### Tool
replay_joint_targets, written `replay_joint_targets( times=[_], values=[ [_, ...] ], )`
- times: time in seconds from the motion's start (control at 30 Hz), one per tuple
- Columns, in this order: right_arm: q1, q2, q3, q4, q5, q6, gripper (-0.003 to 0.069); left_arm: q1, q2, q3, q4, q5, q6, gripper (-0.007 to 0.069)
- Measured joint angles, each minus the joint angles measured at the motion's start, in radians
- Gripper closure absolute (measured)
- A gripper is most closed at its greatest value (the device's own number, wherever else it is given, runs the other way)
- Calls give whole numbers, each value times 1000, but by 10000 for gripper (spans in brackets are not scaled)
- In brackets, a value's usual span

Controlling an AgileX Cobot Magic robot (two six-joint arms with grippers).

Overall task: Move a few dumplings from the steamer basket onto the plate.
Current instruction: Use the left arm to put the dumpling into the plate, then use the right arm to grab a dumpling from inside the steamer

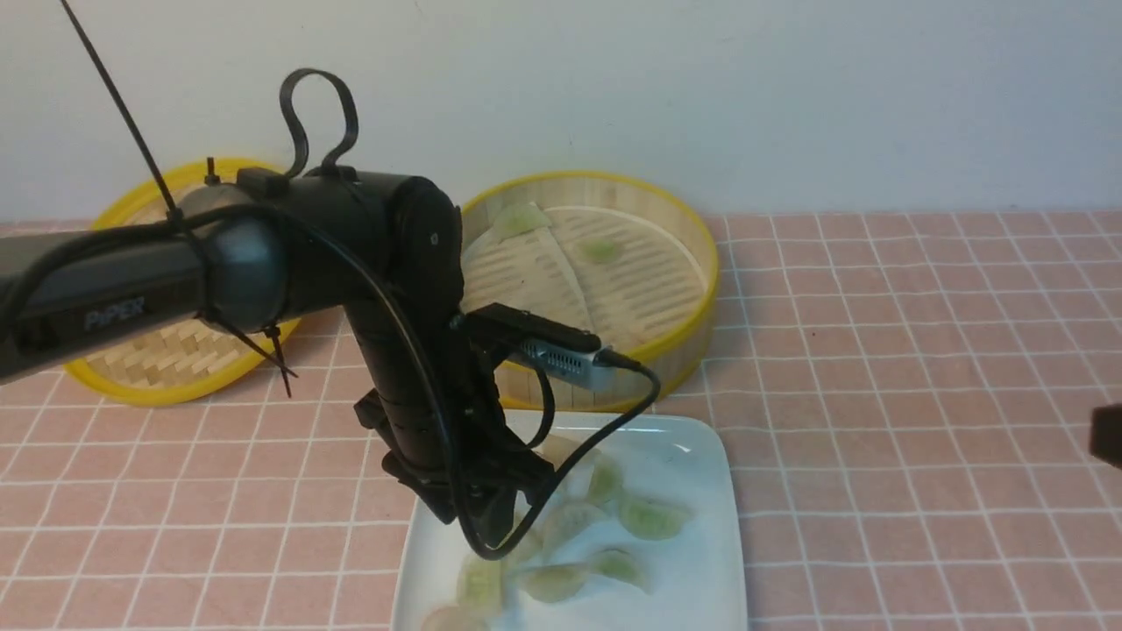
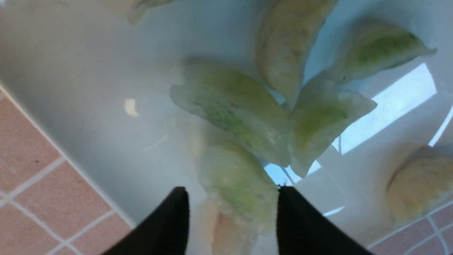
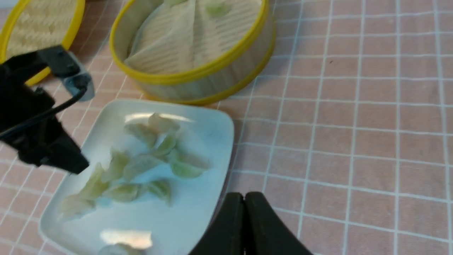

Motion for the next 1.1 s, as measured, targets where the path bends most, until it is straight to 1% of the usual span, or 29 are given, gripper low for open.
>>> replay_joint_targets(
  times=[0.03, 0.07, 0.1, 0.13, 0.17, 0.2, 0.23, 0.27, 0.3, 0.33, 0.37, 0.4, 0.47, 0.6, 0.7, 0.8, 0.87, 0.9, 0.93, 0.97, 1.0, 1.03, 1.07, 1.1],
  values=[
    [0, 72, -57, 48, 48, -54, 672, 0, 0, -9, 1, 0, 0, 221],
    [0, 116, -99, 85, 71, -85, 672, 0, 0, -18, 5, 0, 0, 193],
    [0, 154, -142, 122, 88, -109, 672, 0, 0, -33, 13, 4, 0, 183],
    [0, 164, -142, 122, 92, -115, 672, 0, 0, -36, 13, 4, 0, 182],
    [7, 247, -227, 167, 118, -166, 672, 0, 0, -68, 29, 26, -5, 208],
    [11, 269, -237, 170, 123, -171, 672, 0, -1, -72, 32, 33, -8, 215],
    [27, 337, -304, 174, 135, -199, 672, 0, -10, -98, 43, 61, -21, 299],
    [38, 373, -332, 172, 137, -207, 672, 1, -18, -107, 47, 72, -25, 327],
    [70, 455, -395, 157, 141, -215, 672, 4, -41, -123, 49, 86, -29, 438],
    [102, 526, -449, 135, 142, -216, 672, 11, -79, -130, 48, 94, -32, 524],
    [128, 584, -494, 116, 142, -217, 671, 18, -113, -132, 45, 98, -34, 569],
    [143, 631, -521, 104, 142, -217, 670, 25, -143, -132, 41, 106, -37, 596],
    [189, 737, -611, 71, 142, -217, 669, 40, -206, -132, 29, 116, -37, 619],
    [254, 962, -831, -1, 142, -217, 655, 52, -366, -132, -4, 134, -39, 631],
    [284, 1155, -1019, -51, 147, -197, 603, 52, -480, -132, -30, 139, -49, 631],
    [295, 1315, -1171, -69, 166, -184, 528, 52, -550, -132, -33, 146, -57, 631],
    [298, 1416, -1281, -78, 183, -182, 469, 52, -590, -132, -33, 153, -68, 631],
    [301, 1492, -1381, -93, 201, -182, 422, 52, -619, -131, -33, 158, -76, 631],
    [303, 1542, -1440, -104, 216, -180, 390, 52, -635, -131, -33, 158, -80, 631],
    [308, 1627, -1531, -125, 242, -180, 336, 52, -657, -131, -33, 159, -83, 631],
    [308, 1639, -1562, -132, 246, -180, 328, 52, -661, -131, -33, 159, -83, 631],
    [314, 1722, -1654, -151, 263, -180, 280, 52, -683, -131, -33, 159, -88, 631],
    [316, 1756, -1700, -161, 265, -180, 262, 52, -692, -131, -33, 160, -88, 631],
    [324, 1839, -1832, -180, 273, -180, 220, 52, -715, -131, -33, 161, -90, 631]
  ],
)
